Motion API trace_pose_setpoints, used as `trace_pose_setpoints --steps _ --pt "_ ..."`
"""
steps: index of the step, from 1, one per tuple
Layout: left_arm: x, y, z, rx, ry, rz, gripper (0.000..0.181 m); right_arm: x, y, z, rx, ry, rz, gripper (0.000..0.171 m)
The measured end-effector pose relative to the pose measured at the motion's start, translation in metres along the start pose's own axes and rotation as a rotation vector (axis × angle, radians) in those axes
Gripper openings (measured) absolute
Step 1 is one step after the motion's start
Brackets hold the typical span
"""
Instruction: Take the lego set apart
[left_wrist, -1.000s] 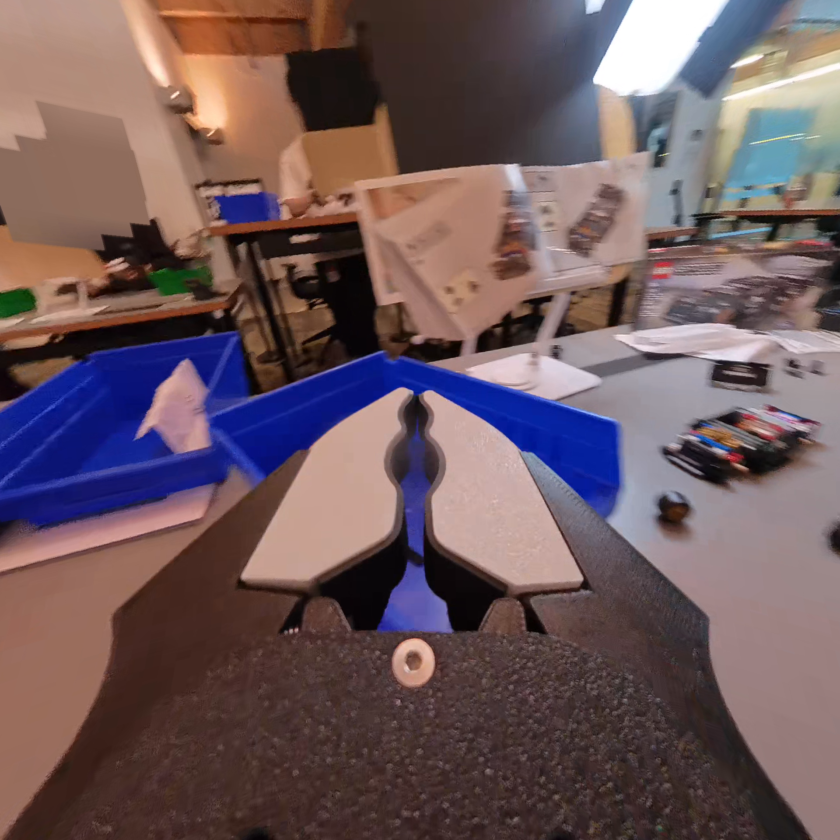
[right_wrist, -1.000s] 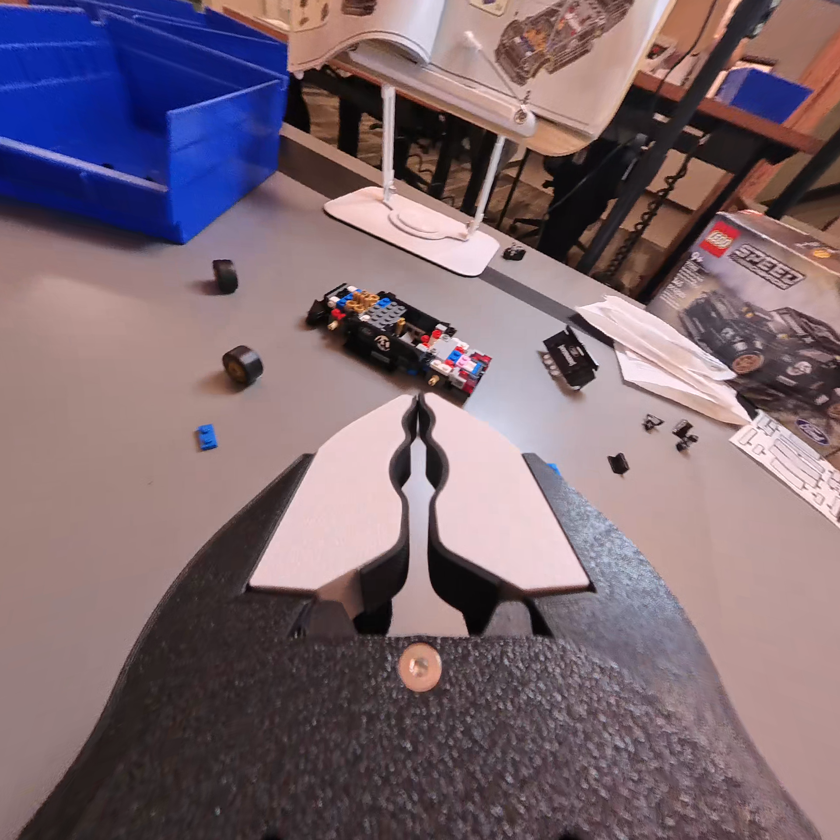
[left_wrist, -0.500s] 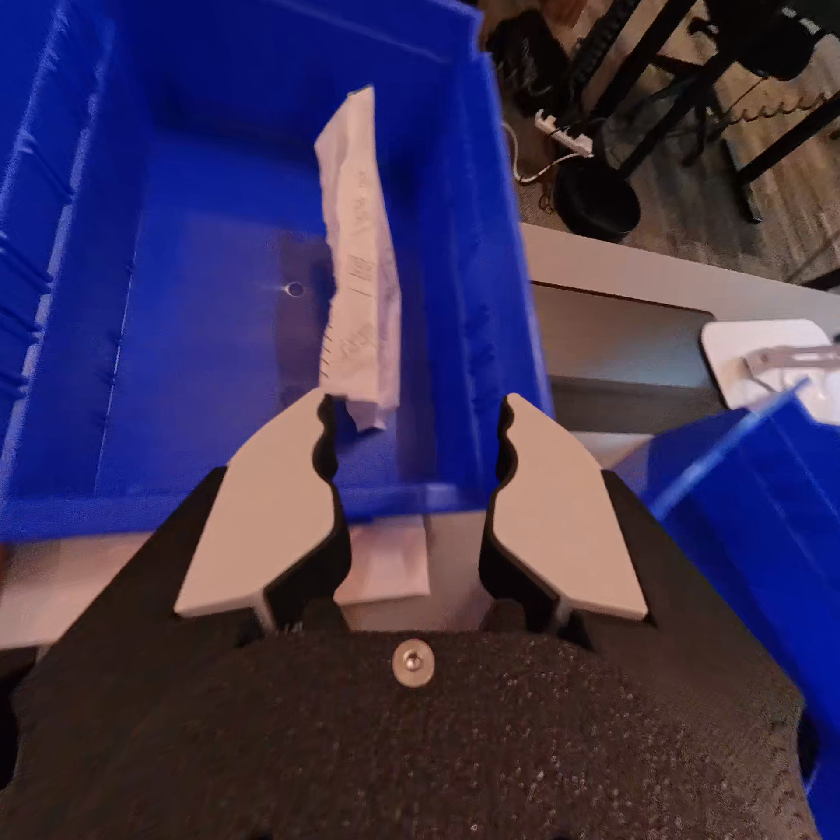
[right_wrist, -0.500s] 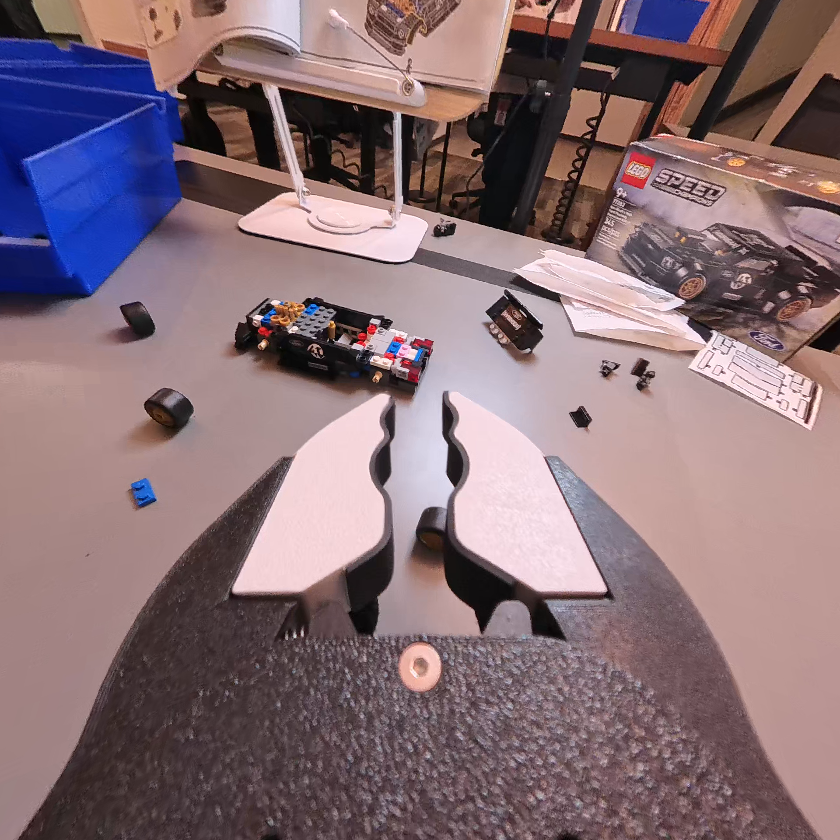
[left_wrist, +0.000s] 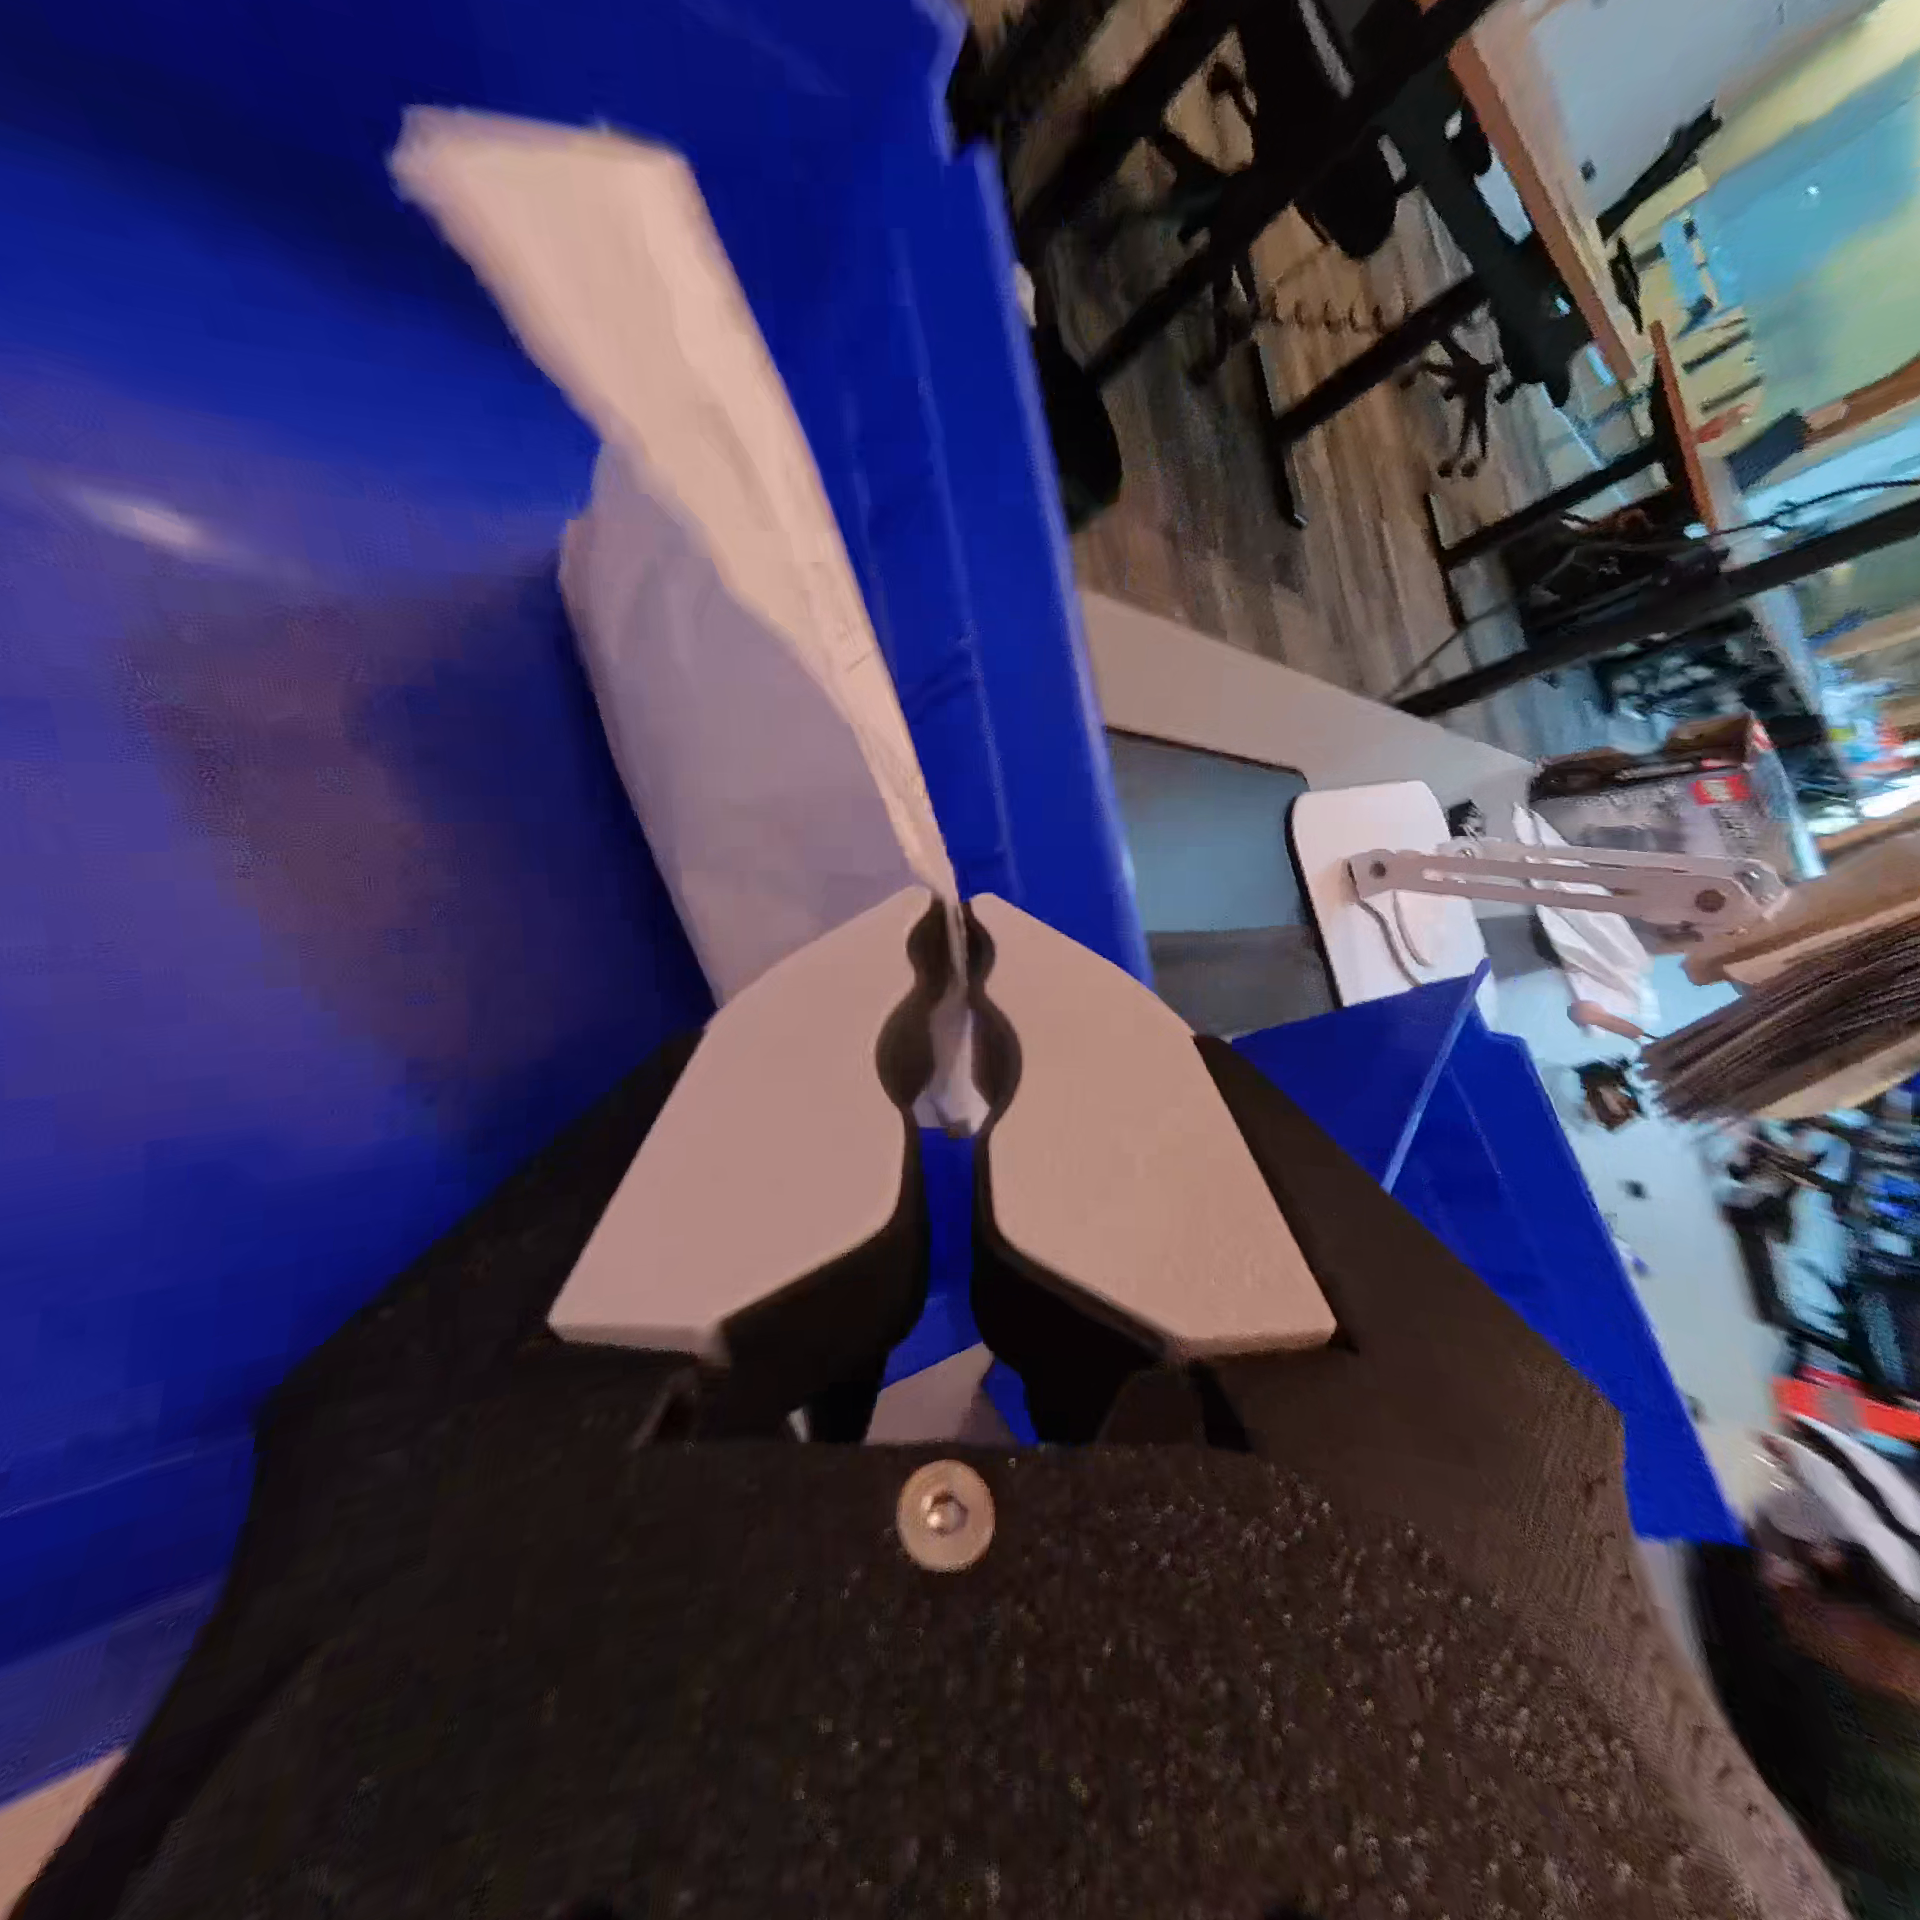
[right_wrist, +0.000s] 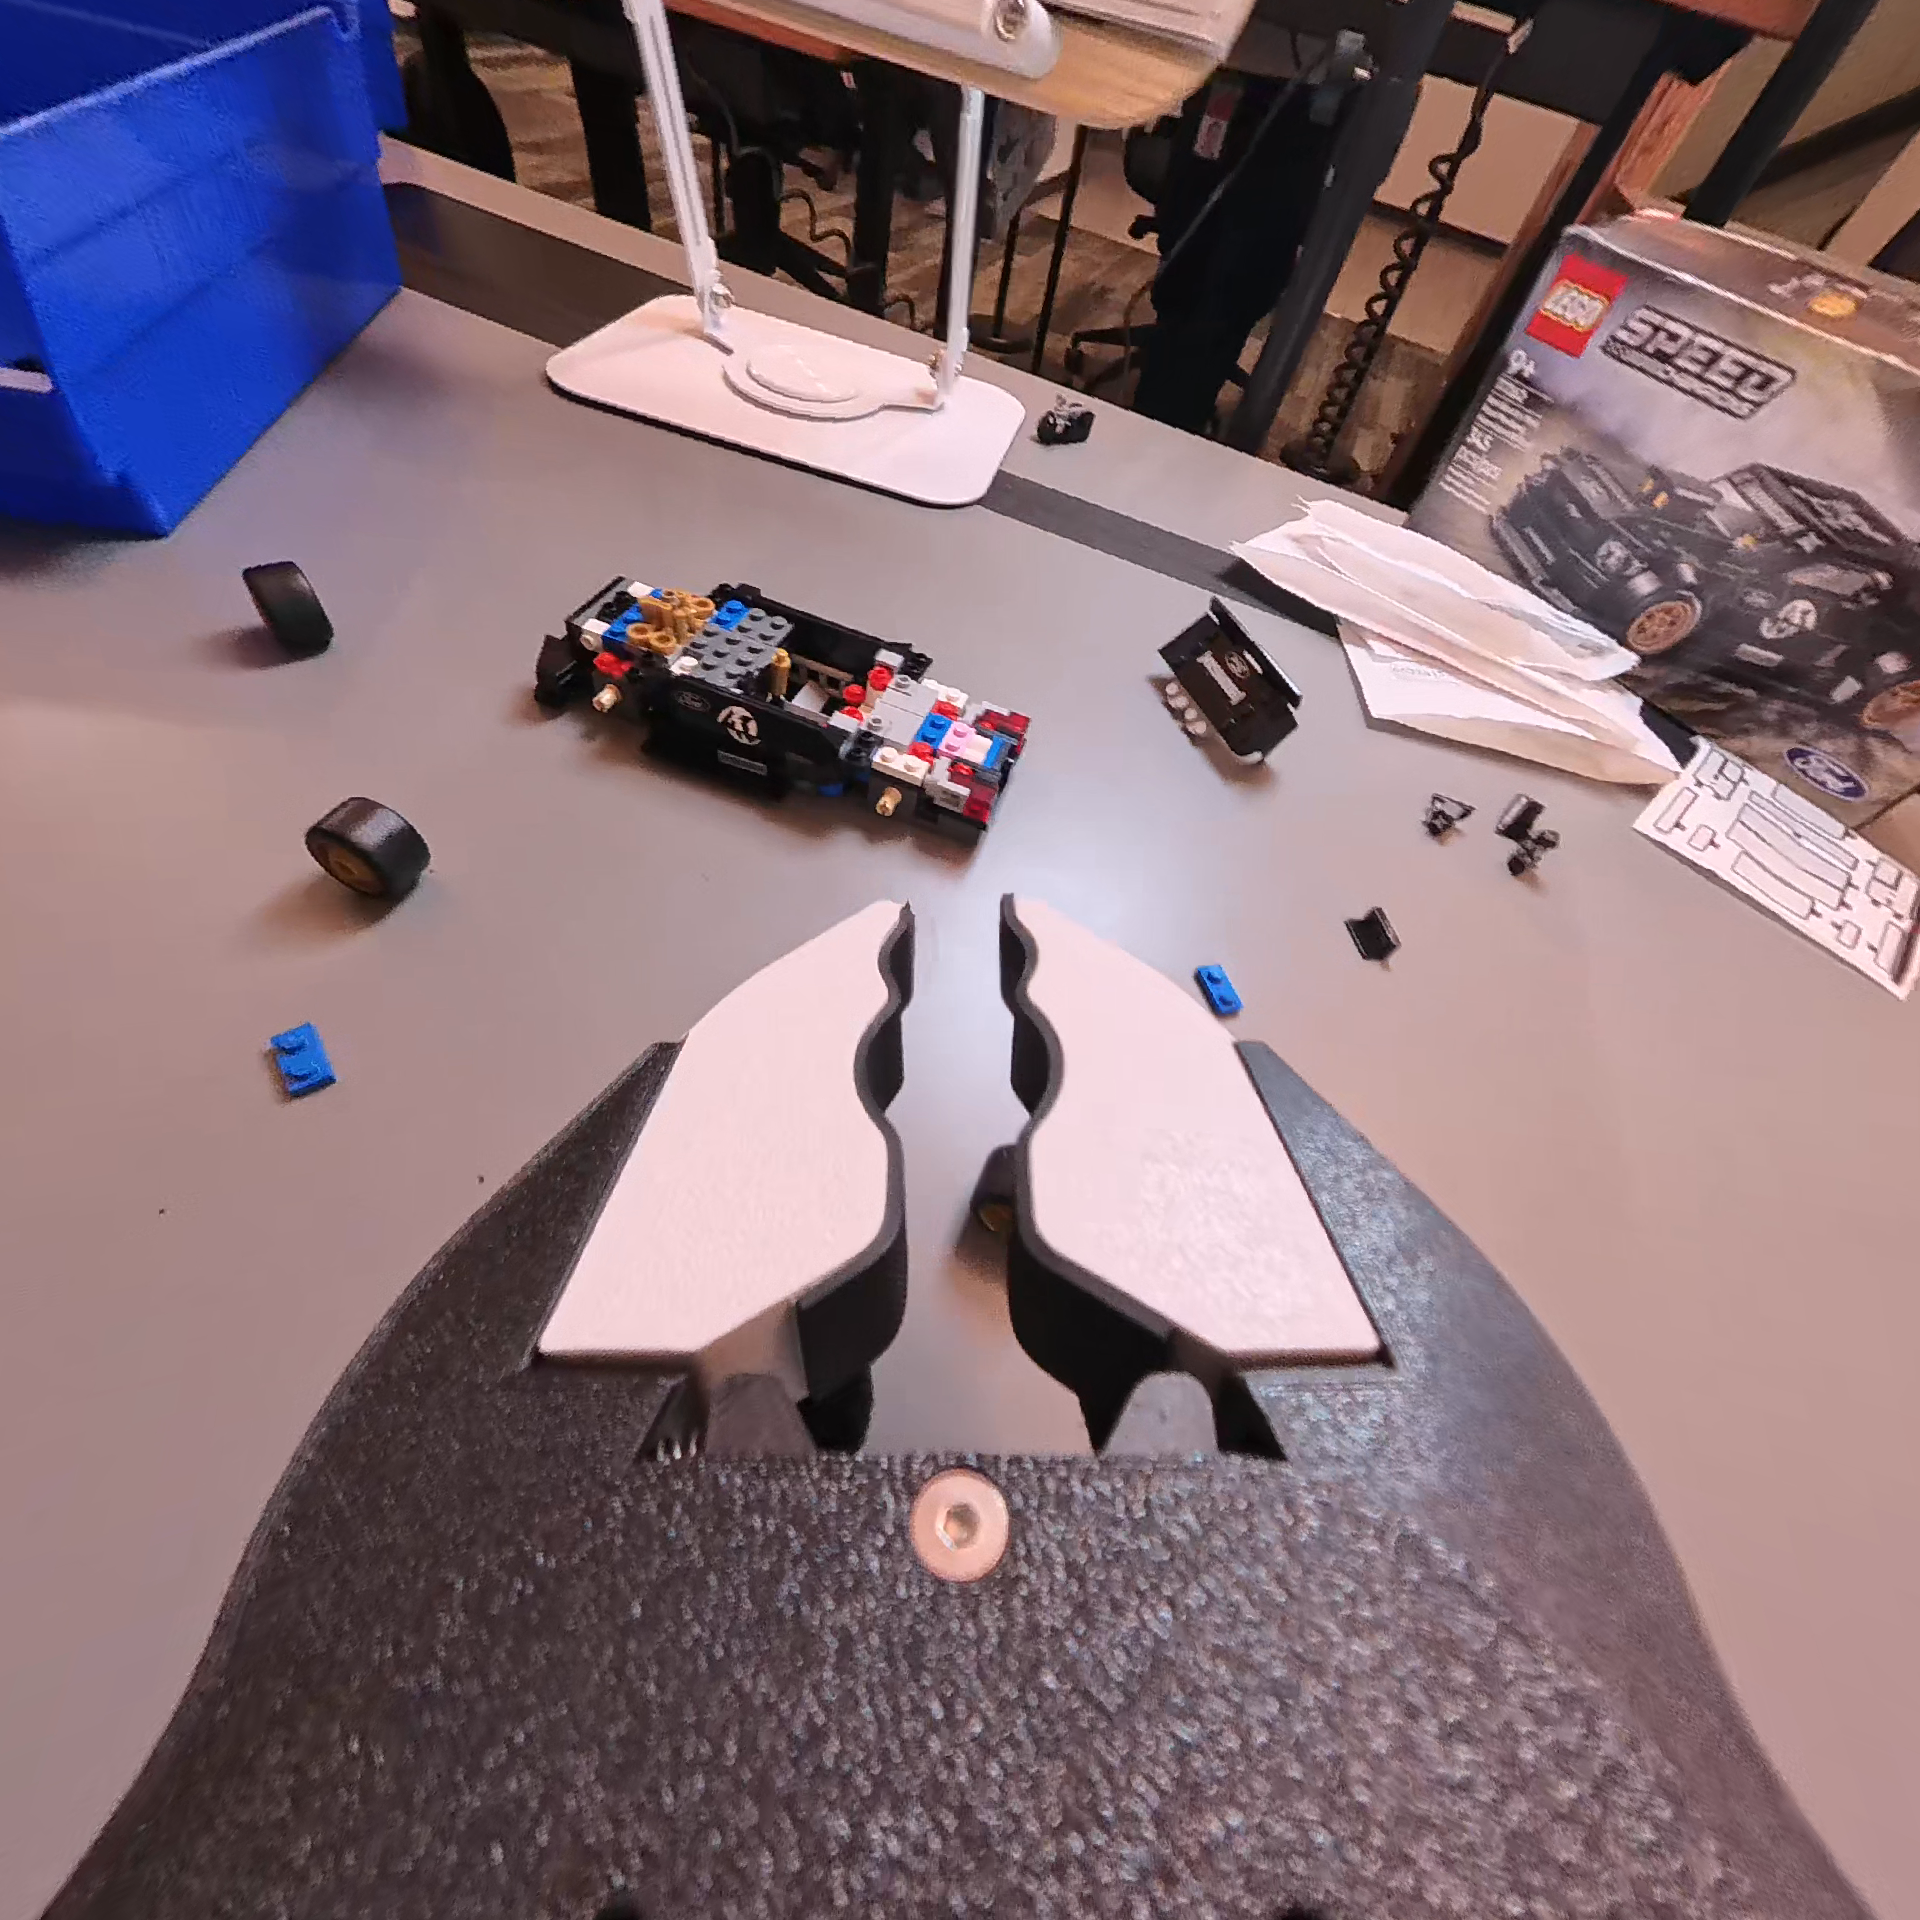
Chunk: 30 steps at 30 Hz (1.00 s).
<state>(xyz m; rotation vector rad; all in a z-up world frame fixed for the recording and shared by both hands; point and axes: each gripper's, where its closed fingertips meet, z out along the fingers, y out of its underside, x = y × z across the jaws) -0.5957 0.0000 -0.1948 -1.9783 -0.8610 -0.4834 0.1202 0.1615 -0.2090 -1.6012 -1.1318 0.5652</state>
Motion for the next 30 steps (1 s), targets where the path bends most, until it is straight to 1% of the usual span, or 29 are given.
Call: trace_pose_setpoints --steps 1,2,4,6,7,9,11,13,15,18,21,23,24,26,30 --pt "0.007 -0.008 -0.009 0.039 -0.020 0.046 0.001 -0.003 -0.002 0.001 0.005 -0.012 -0.010 0.016" --pt "0.015 -0.015 -0.019 0.067 -0.059 0.119 0.001 -0.005 -0.004 0.001 0.009 -0.022 -0.024 0.016" --pt "0.031 -0.023 -0.045 0.081 -0.214 0.334 0.001 -0.007 -0.009 -0.001 0.022 -0.029 -0.068 0.015" --pt "0.073 -0.022 -0.069 0.077 -0.266 0.547 0.001 -0.007 -0.015 -0.005 0.041 -0.030 -0.104 0.015" --pt "0.100 -0.016 -0.079 0.063 -0.271 0.651 0.001 -0.008 -0.018 -0.006 0.051 -0.037 -0.116 0.015" --pt "0.157 0.011 -0.093 0.000 -0.255 0.845 0.001 -0.014 -0.028 -0.009 0.081 -0.068 -0.140 0.015" --pt "0.218 0.054 -0.100 -0.070 -0.200 1.011 0.001 -0.027 -0.043 -0.011 0.123 -0.133 -0.163 0.015" --pt "0.277 0.110 -0.102 -0.140 -0.088 1.127 0.001 -0.048 -0.061 -0.014 0.163 -0.236 -0.186 0.016" --pt "0.332 0.176 -0.098 -0.209 0.077 1.171 0.001 -0.073 -0.079 -0.021 0.192 -0.351 -0.225 0.018" --pt "0.385 0.276 -0.086 -0.322 0.260 1.210 0.001 -0.104 -0.100 -0.035 0.239 -0.485 -0.303 0.021" --pt "0.413 0.364 -0.072 -0.424 0.415 1.207 0.001 -0.125 -0.110 -0.049 0.247 -0.580 -0.414 0.027" --pt "0.422 0.413 -0.066 -0.506 0.516 1.194 0.001 -0.137 -0.112 -0.061 0.241 -0.654 -0.499 0.030" --pt "0.425 0.432 -0.064 -0.534 0.554 1.178 0.000 -0.144 -0.110 -0.067 0.227 -0.695 -0.544 0.031" --pt "0.429 0.462 -0.061 -0.576 0.628 1.136 0.001 -0.157 -0.102 -0.075 0.192 -0.779 -0.639 0.031" --pt "0.422 0.496 -0.054 -0.633 0.677 1.106 0.000 -0.171 -0.069 -0.069 0.058 -0.880 -0.791 0.036"
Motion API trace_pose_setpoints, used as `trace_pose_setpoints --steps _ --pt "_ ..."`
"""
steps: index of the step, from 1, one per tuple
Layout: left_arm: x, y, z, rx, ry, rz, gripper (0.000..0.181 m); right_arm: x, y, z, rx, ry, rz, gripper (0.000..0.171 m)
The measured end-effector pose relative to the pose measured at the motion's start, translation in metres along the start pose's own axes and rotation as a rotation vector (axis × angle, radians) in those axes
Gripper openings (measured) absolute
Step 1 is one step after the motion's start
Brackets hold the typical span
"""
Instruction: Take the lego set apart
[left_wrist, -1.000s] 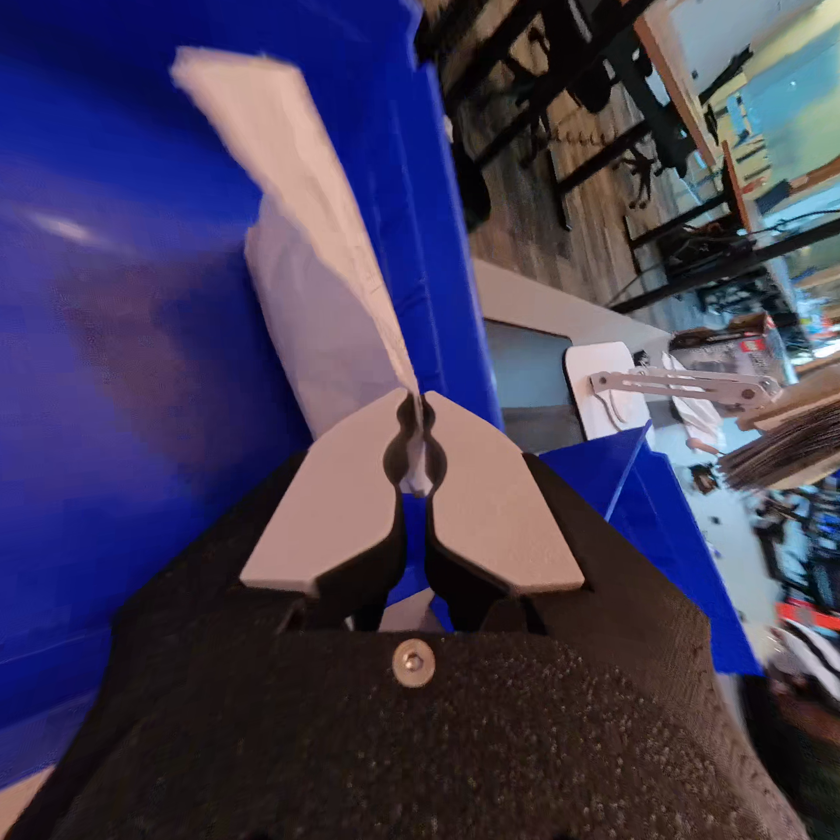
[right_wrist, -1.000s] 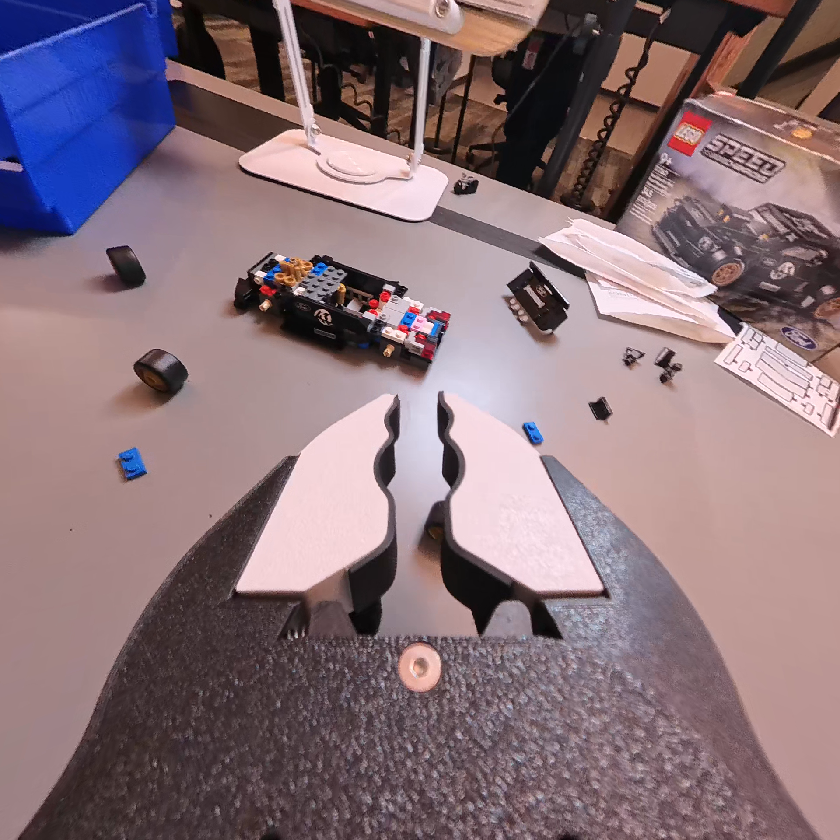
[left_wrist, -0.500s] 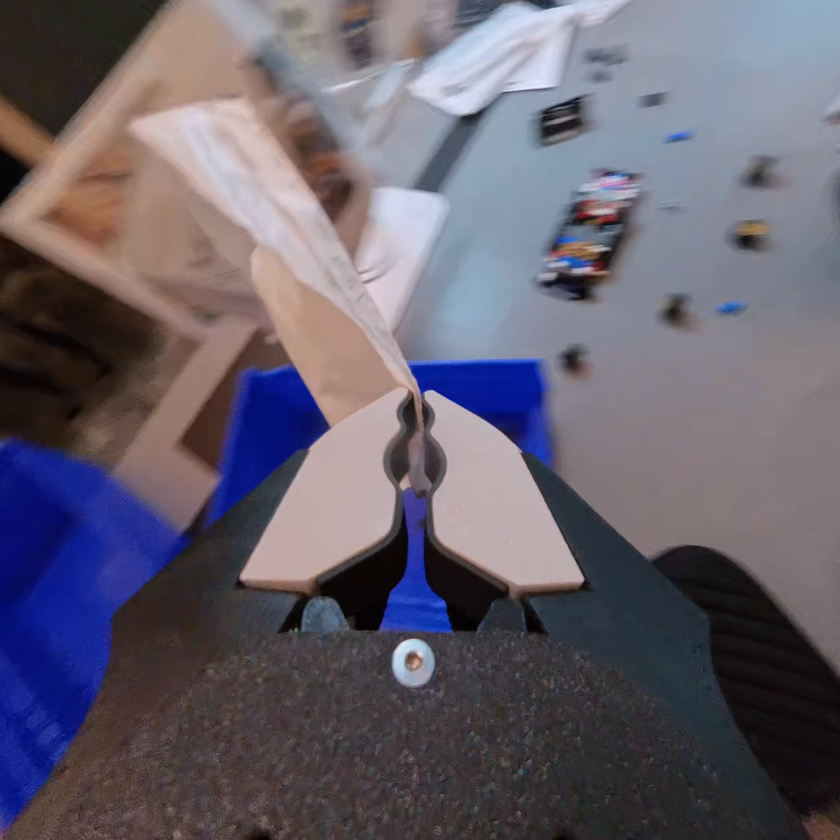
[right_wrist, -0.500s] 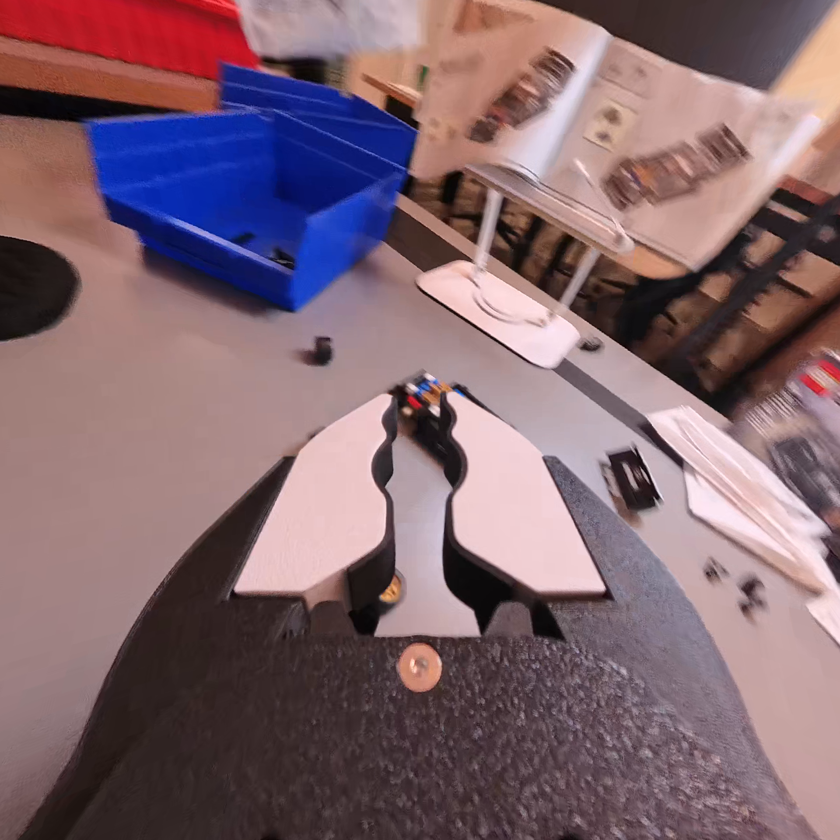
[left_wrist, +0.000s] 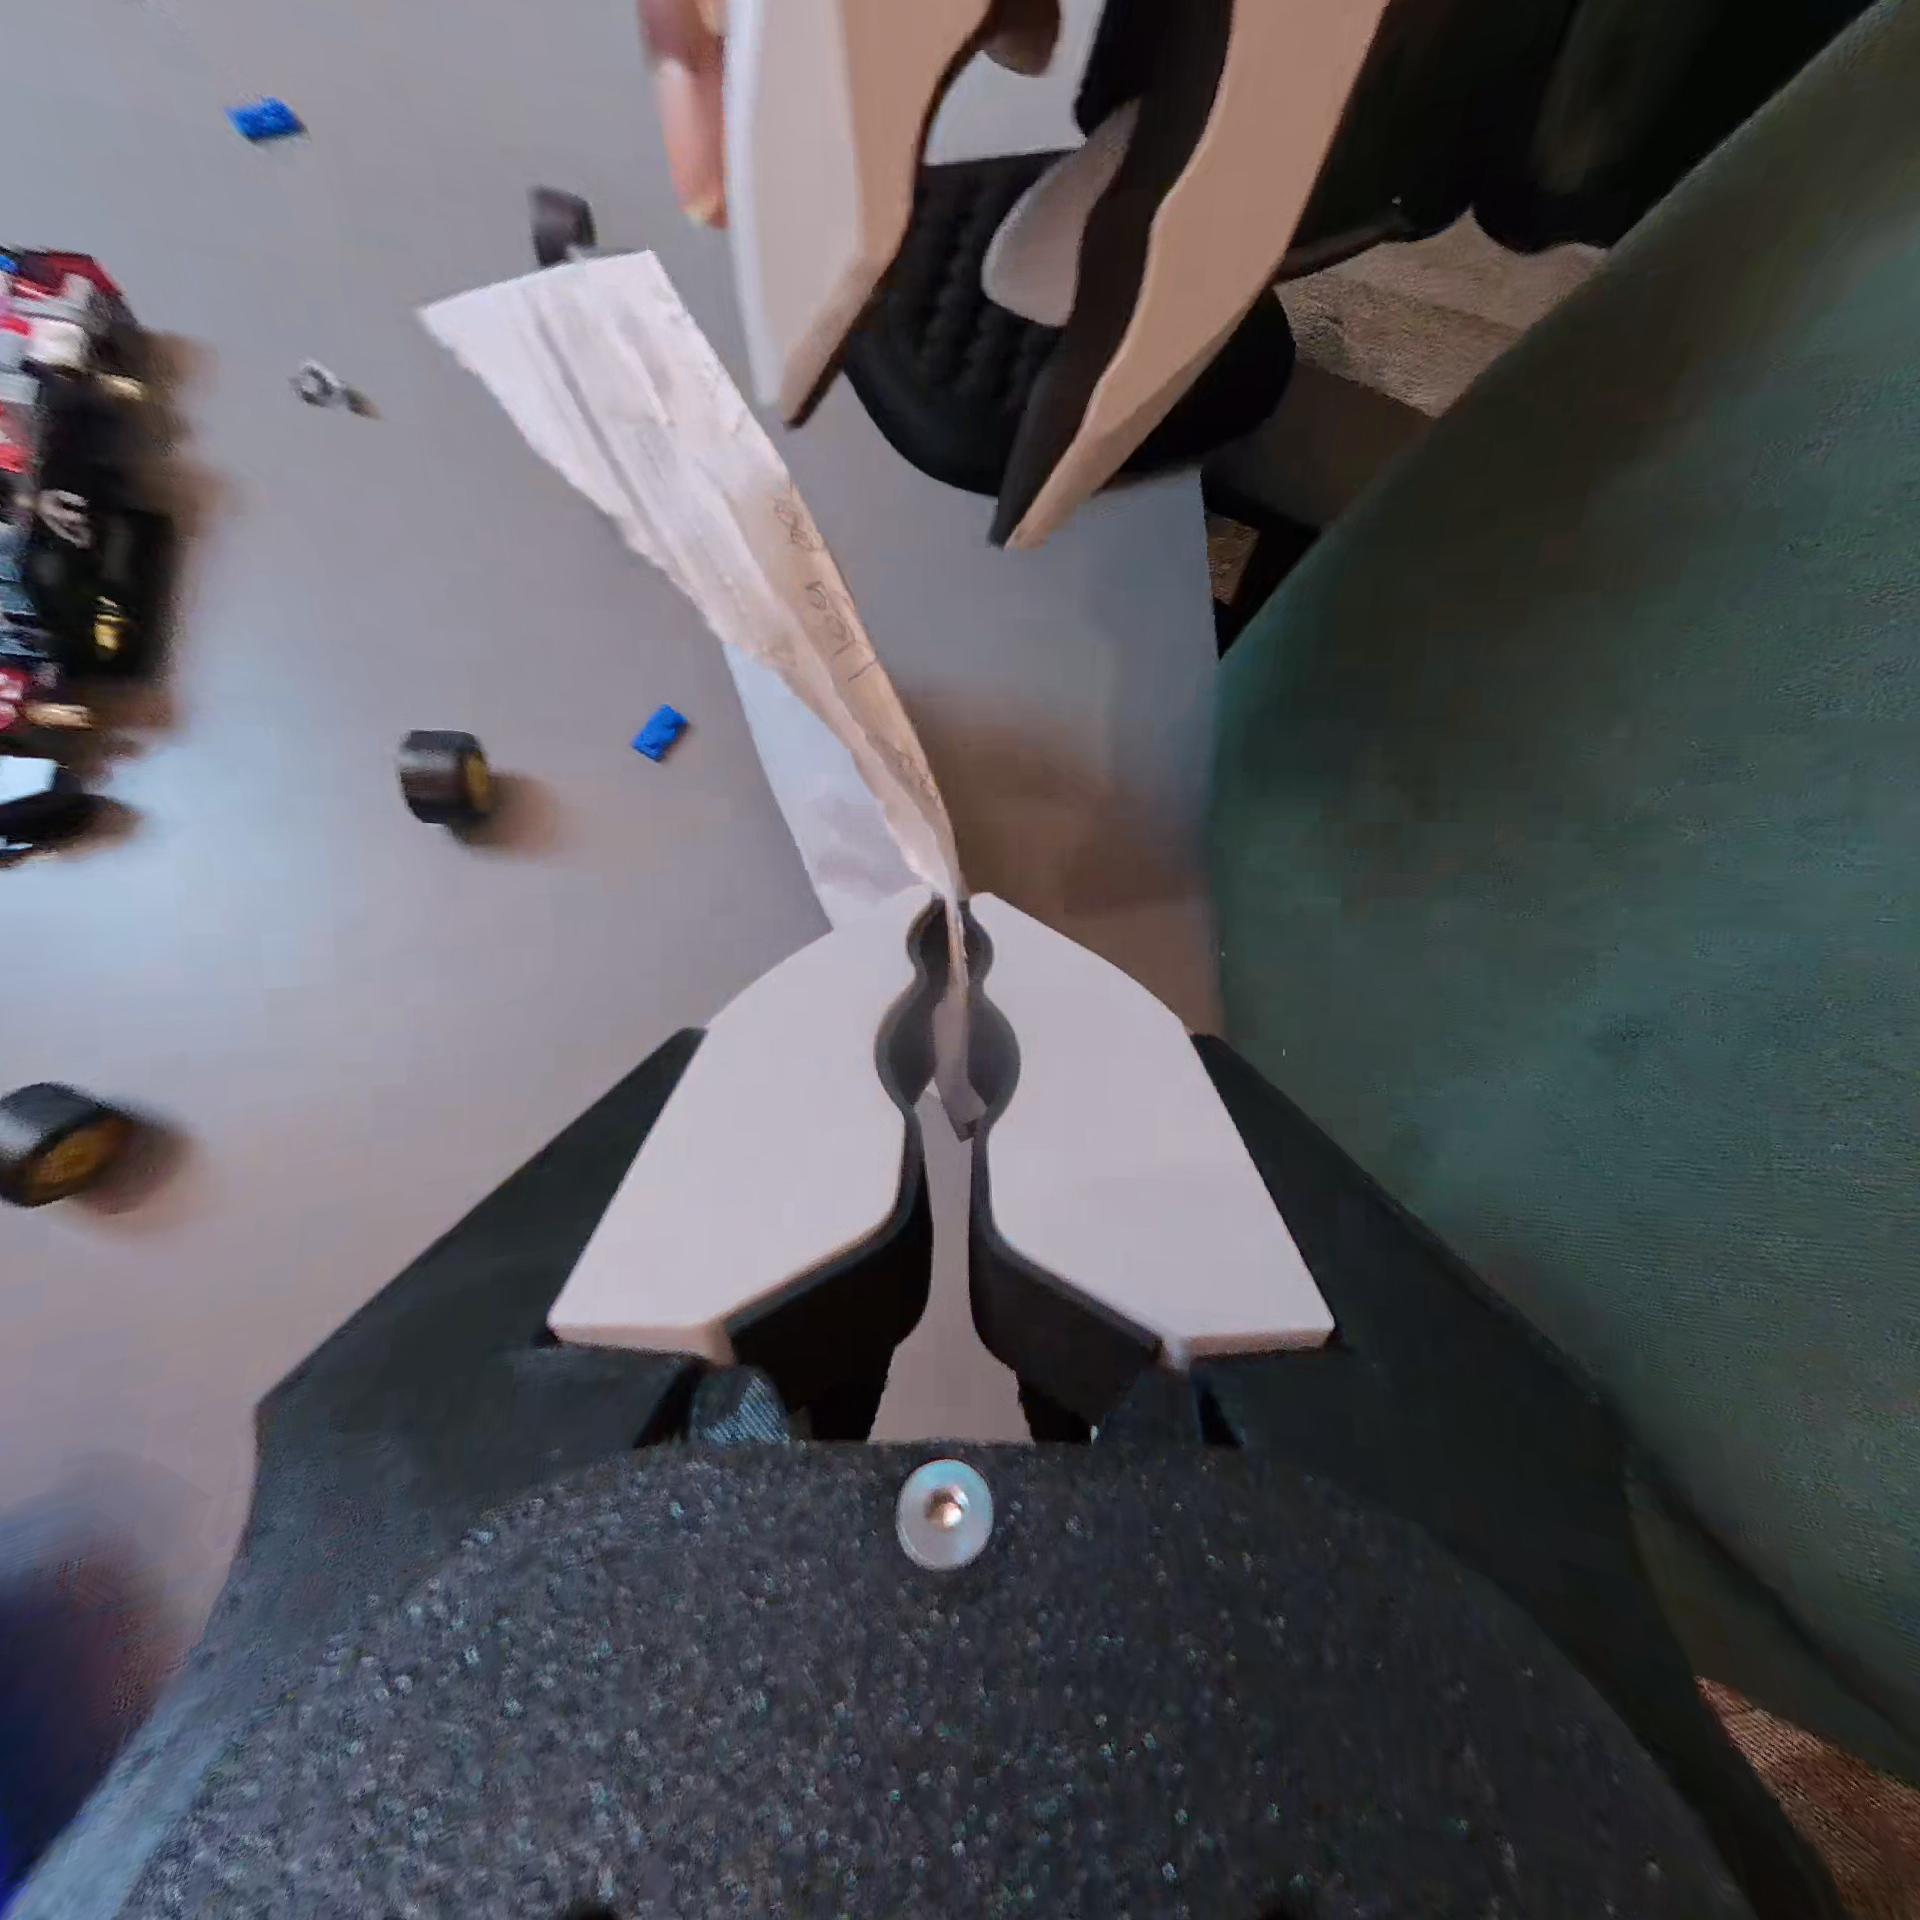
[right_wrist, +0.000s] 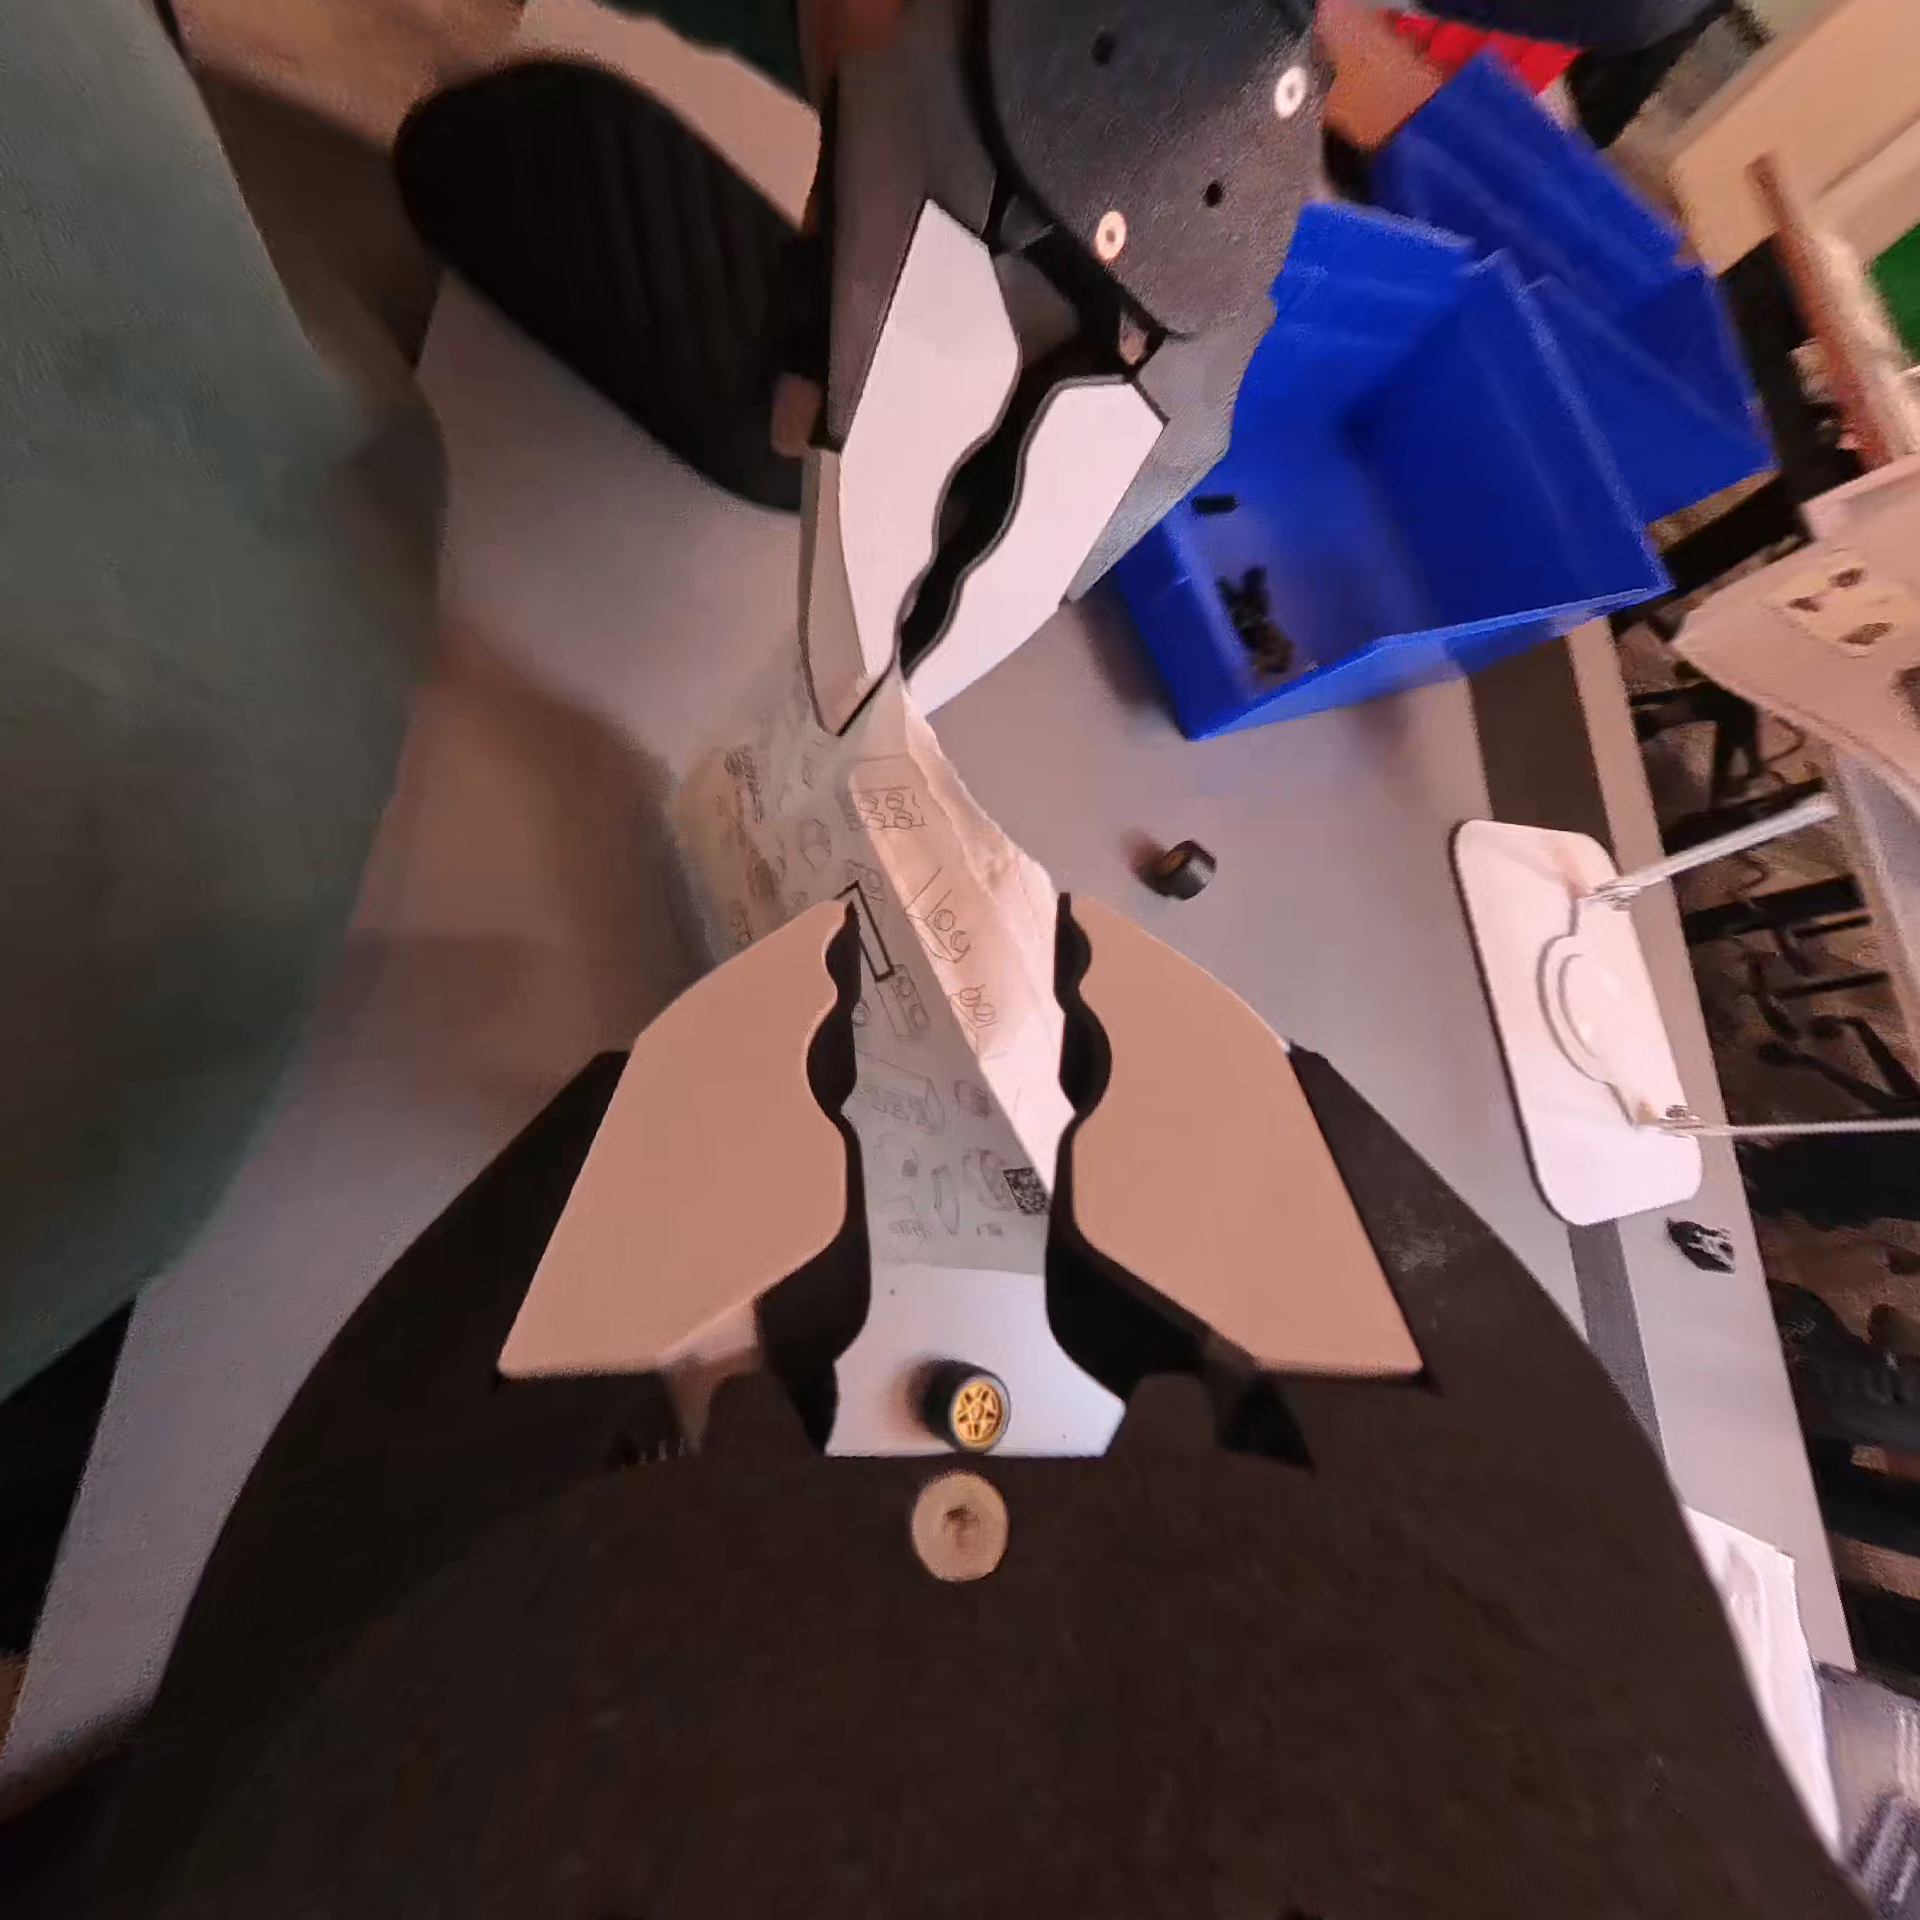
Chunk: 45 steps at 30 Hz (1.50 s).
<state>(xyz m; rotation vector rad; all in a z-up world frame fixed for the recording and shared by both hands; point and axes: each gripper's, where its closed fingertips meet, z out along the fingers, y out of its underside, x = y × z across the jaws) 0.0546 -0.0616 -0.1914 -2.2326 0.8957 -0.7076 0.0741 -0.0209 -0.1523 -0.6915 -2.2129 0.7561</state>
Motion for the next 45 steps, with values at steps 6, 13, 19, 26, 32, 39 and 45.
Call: trace_pose_setpoints --steps 6,13,19,26,32,39,45 --pt "0.009 0.015 0.010 0.003 0.041 0.003 0.001 -0.016 0.017 0.033 -0.093 -0.129 -0.054 0.036" --pt "0.027 0.016 0.004 0.078 0.207 -0.040 0.031 -0.020 0.019 0.047 -0.108 -0.123 -0.100 0.022" --pt "0.016 -0.004 0.000 0.252 0.456 -0.365 0.032 -0.022 0.014 0.049 -0.082 -0.029 -0.173 0.021" --pt "0.007 -0.017 0.003 0.310 0.581 -0.527 0.015 -0.019 0.014 0.046 -0.081 0.068 -0.262 0.020" --pt "-0.005 -0.011 0.011 0.310 0.486 -0.558 0.000 -0.021 0.018 0.046 -0.083 0.109 -0.308 0.019" --pt "-0.011 -0.010 0.015 0.282 0.385 -0.547 0.000 -0.022 0.020 0.041 -0.101 0.080 -0.286 0.006" --pt "-0.008 -0.014 0.013 0.317 0.431 -0.581 0.000 -0.031 0.018 0.034 -0.084 -0.026 -0.221 0.000"
